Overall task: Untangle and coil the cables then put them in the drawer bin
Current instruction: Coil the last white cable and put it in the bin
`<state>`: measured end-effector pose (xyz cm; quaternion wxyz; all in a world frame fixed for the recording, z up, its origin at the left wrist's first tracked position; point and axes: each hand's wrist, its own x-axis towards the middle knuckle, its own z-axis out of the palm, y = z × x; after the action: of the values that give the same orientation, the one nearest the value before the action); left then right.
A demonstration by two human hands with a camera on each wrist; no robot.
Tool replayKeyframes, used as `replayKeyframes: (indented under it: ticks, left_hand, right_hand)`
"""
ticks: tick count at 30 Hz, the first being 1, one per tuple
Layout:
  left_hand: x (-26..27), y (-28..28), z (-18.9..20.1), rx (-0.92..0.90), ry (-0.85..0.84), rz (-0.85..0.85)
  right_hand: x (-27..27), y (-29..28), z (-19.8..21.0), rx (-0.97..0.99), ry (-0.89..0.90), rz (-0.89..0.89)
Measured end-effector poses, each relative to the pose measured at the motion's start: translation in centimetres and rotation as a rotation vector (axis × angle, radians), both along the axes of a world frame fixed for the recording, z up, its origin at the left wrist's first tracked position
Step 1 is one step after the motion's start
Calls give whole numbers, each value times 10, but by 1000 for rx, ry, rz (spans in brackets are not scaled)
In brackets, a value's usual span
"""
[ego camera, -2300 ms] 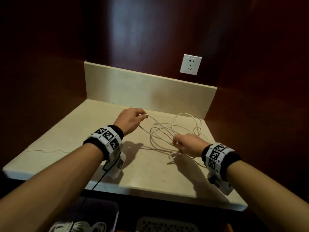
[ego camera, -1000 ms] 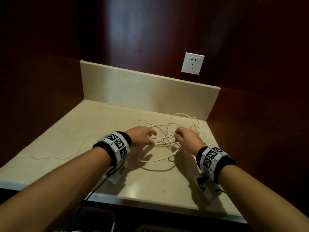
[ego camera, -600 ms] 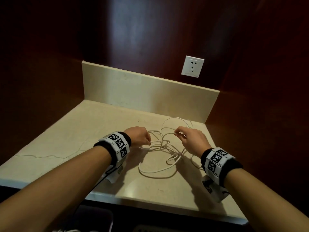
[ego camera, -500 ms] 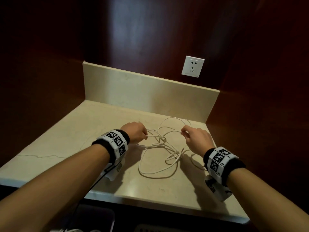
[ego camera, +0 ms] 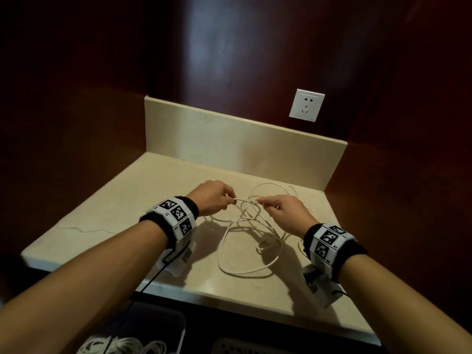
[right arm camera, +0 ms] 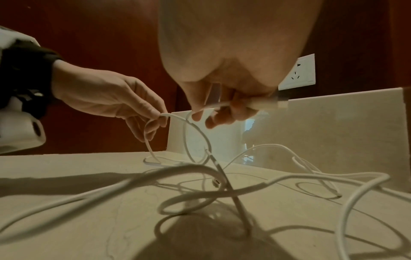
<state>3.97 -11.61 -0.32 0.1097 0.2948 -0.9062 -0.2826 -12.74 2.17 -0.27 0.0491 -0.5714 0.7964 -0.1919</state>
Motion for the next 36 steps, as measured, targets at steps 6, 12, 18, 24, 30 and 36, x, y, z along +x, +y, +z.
replayKeyframes:
  ticks: [6, 12, 18, 24, 30, 36]
  left_hand:
    - [9, -1, 1, 142, 182, -8]
    - [8, -3, 10, 169, 288, -14]
    - [12, -4, 20, 195, 369, -51]
    - [32, -29, 18, 115, 371, 84]
    - [59, -57, 12, 60, 314, 265]
    - [69, -66, 9, 60, 281, 346]
  right_hand:
    - [1, -2, -8, -47, 188, -160]
    - [17, -3, -8, -75, 155, -198]
    - [18, -15, -17, -17, 37, -219]
    - [-1, -15, -7, 6, 36, -300]
    - [-22, -8, 5, 124, 138, -458]
    - [-21, -12, 5, 113, 120, -518]
